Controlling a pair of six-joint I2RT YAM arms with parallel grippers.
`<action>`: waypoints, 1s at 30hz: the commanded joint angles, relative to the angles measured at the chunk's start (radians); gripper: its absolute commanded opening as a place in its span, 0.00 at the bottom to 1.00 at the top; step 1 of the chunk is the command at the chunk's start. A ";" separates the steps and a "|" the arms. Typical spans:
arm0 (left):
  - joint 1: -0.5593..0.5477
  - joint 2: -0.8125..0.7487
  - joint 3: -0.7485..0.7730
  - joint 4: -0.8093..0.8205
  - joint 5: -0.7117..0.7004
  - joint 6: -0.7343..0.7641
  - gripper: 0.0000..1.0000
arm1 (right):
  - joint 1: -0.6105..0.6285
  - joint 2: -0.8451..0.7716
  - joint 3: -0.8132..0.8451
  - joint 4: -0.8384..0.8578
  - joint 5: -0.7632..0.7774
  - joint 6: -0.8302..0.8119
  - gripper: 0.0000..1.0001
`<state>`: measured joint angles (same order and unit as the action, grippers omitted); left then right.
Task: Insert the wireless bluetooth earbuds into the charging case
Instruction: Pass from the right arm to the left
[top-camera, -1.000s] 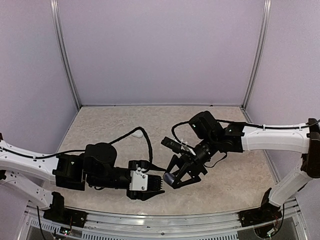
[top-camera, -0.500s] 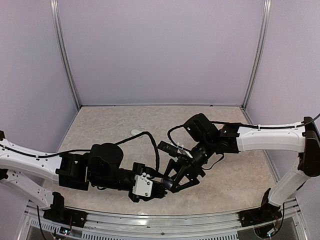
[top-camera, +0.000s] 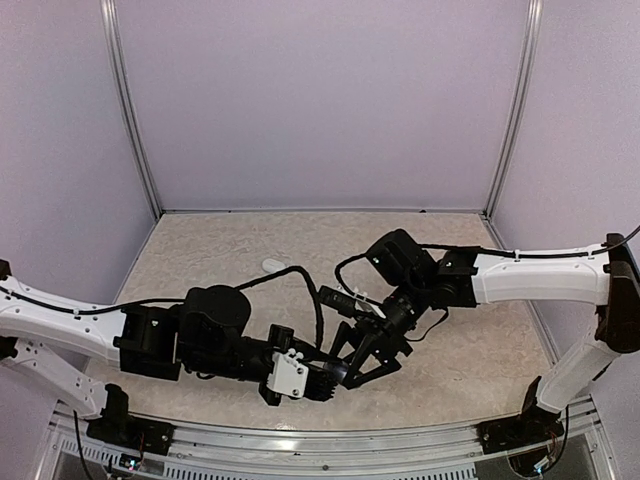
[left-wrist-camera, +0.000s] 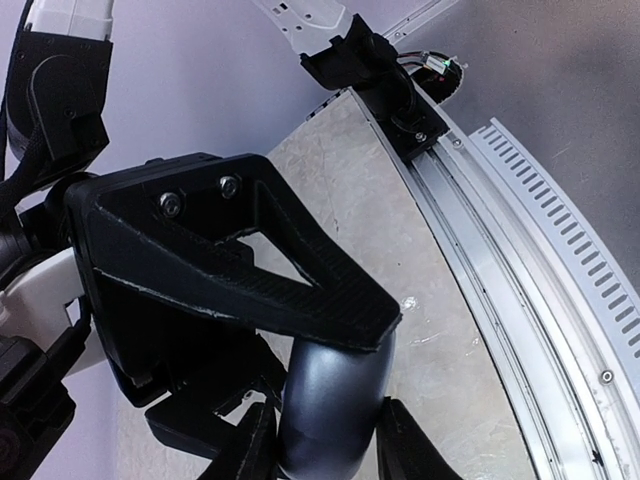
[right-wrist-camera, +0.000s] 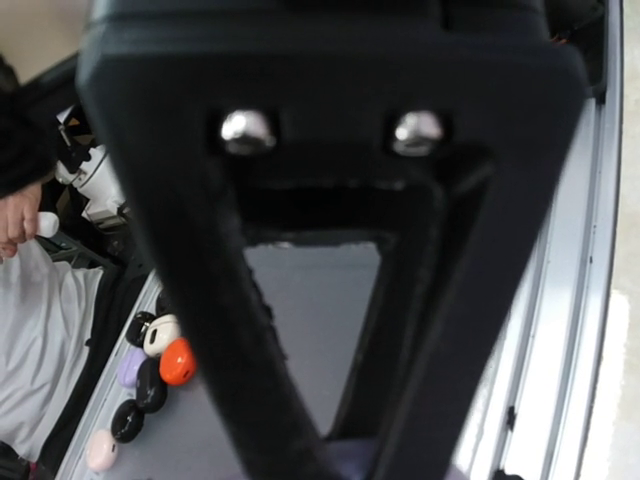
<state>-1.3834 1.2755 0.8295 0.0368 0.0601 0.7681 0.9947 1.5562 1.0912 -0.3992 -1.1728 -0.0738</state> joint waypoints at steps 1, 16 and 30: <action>-0.006 0.017 0.025 -0.018 0.000 -0.006 0.37 | 0.010 0.001 0.029 0.005 -0.049 -0.026 0.54; -0.006 0.015 0.028 -0.021 0.020 -0.044 0.13 | 0.007 -0.055 0.034 -0.003 0.061 -0.053 0.65; 0.184 -0.054 -0.022 0.113 0.268 -0.428 0.08 | -0.077 -0.449 -0.126 0.173 0.557 -0.053 0.82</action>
<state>-1.2526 1.2625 0.8326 0.0803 0.2176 0.5060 0.9184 1.1469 1.0248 -0.2848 -0.7696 -0.1017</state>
